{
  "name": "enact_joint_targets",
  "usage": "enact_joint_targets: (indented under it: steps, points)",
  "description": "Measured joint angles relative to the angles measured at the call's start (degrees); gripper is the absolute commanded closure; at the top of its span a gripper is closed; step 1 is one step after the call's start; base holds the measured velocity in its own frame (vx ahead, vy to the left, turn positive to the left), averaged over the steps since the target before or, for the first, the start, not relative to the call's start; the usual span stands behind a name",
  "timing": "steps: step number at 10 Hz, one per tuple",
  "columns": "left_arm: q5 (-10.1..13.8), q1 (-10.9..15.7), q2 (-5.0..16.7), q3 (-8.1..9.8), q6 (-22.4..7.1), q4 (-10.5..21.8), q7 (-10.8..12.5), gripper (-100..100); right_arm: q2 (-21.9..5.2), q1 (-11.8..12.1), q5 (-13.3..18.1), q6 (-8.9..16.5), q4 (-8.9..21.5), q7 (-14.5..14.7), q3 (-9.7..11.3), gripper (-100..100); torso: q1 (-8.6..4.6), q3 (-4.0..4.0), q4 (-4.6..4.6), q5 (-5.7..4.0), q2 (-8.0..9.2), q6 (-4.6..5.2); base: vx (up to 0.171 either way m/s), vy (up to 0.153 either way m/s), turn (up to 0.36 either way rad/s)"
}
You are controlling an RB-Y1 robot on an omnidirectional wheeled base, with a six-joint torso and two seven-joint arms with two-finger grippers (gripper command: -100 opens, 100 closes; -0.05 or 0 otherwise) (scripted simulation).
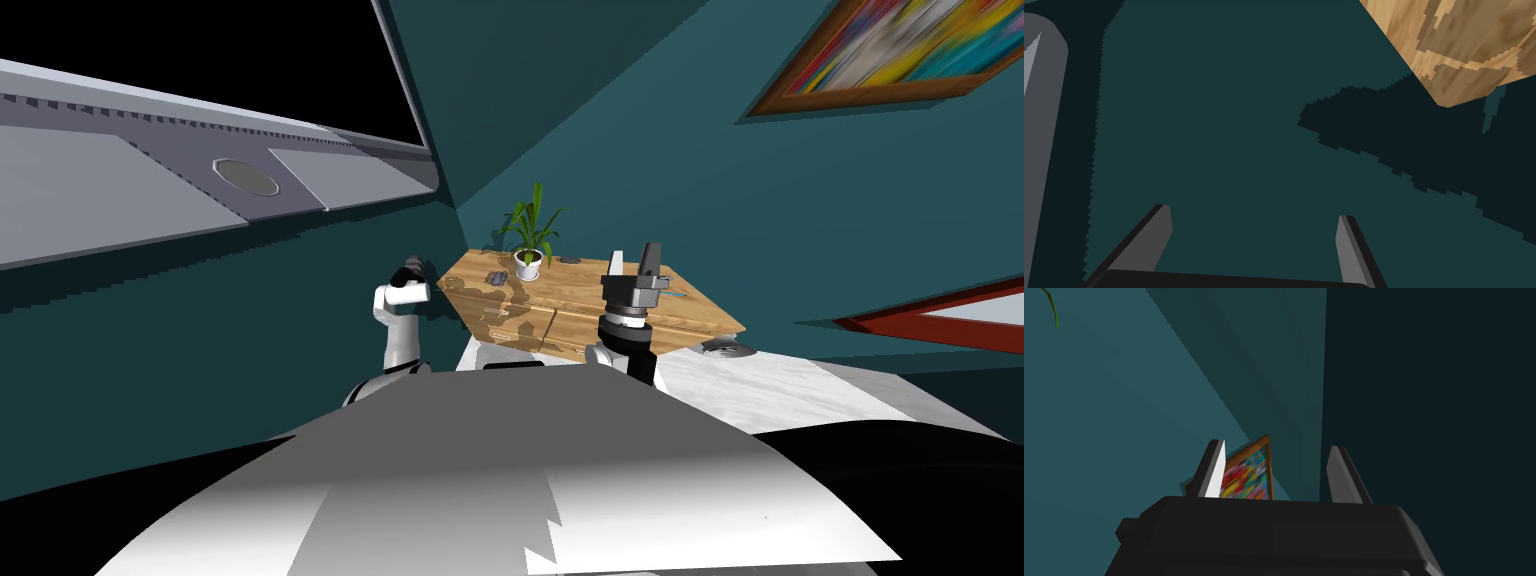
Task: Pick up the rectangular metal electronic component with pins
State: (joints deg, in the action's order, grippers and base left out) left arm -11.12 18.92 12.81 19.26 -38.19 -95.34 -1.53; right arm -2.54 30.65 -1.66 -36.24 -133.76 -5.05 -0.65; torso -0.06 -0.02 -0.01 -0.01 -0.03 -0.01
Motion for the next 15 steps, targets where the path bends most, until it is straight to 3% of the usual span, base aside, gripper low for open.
enact_joint_targets:
  steps: [8,15]
  points:
    - [-0.8,7.32,0.56,3.65,-11.05,8.67,0.95,-100,0.0,0.0,0.0,0.0,0.0,0.0,0.0,0,0.01,-0.02,-0.01,0.0,-0.04,0.02,0.008,-0.01,-0.029]
    - [-1.88,14.3,0.64,7.35,-22.74,16.86,2.06,-100,0.0,0.0,0.0,0.0,0.0,0.0,0.0,0,0.0,-0.05,-0.02,0.0,-0.09,0.01,0.019,-0.009,-0.044]
